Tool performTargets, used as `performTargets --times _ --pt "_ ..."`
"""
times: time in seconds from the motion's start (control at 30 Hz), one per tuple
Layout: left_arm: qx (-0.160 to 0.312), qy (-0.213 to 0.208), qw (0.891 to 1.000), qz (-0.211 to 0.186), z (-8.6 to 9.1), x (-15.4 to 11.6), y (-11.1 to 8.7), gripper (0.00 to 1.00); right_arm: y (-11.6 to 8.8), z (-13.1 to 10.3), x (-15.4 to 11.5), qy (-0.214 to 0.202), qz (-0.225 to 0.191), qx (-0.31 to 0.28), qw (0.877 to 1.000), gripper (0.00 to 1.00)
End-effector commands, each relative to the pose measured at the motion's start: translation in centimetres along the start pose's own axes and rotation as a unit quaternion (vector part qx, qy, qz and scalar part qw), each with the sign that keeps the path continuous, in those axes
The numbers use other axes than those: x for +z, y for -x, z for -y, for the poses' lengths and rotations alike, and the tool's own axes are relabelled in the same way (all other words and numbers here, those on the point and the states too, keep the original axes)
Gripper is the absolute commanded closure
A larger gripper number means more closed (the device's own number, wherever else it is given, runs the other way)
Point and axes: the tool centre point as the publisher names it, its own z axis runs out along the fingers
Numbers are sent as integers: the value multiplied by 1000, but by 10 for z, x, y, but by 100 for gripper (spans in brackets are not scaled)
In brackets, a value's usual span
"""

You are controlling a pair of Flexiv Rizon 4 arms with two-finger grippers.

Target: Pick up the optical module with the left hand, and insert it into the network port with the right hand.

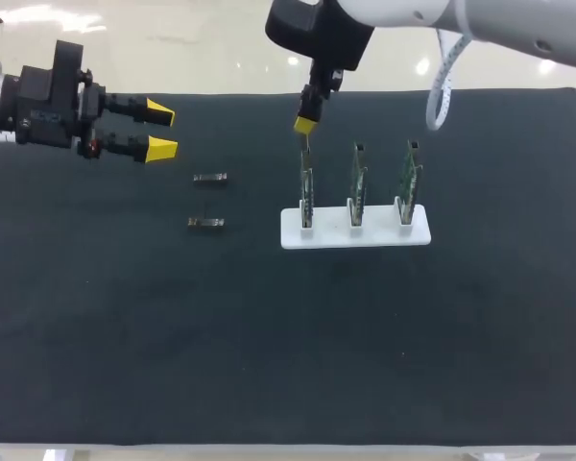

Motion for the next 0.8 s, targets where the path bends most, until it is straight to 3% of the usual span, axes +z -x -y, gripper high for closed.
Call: performTargets --times 0.03,0.8 --pt "0 0 1000 -1 -1 1 0 0 -2 0 3 -1 -1 1 1000 100" --pt "0 0 1000 -1 -1 1 0 0 0 -3 6 0 -5 -12 1000 100"
